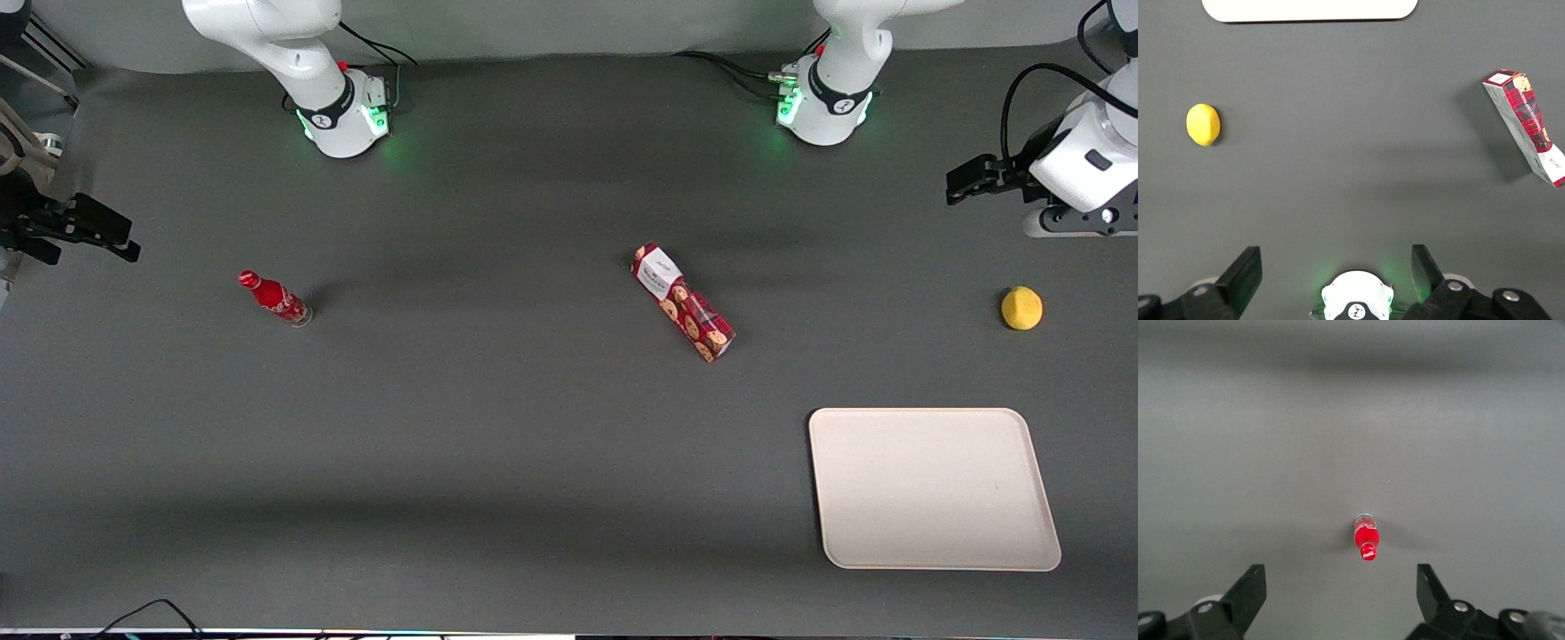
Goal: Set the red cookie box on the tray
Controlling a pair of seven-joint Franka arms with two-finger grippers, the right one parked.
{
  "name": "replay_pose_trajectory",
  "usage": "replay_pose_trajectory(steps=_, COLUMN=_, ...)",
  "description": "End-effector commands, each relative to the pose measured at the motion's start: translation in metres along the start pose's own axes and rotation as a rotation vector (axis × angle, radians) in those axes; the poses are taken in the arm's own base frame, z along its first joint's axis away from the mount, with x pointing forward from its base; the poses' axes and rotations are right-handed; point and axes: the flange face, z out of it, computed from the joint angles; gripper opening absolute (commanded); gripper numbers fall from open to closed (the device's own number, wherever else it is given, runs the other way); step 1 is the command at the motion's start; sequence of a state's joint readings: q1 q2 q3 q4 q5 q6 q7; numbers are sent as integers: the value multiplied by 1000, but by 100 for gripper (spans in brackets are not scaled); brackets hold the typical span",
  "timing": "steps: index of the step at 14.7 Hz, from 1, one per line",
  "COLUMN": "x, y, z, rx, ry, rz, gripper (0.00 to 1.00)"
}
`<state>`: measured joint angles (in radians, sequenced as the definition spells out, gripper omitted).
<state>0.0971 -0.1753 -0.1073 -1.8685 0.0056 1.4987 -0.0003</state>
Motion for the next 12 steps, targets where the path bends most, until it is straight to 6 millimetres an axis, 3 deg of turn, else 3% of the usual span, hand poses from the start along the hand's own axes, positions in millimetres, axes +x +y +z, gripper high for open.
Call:
replay_pose_trajectory(steps=1, x=-3, y=1, z=-2, rx=-11, ry=11, rz=28, gripper=100)
replay_pose_trajectory(steps=6, x=2, y=3, z=-4, rx=-20, ry=0, rz=-11, gripper=100)
replay_pose_trajectory(steps=8, x=16, y=10, z=-6, rx=-50, ry=-5, rz=-126, gripper=100)
replay_pose_trajectory(steps=12, x=37, y=71, z=-3, rx=-123, ry=-48, rz=-371, gripper=100)
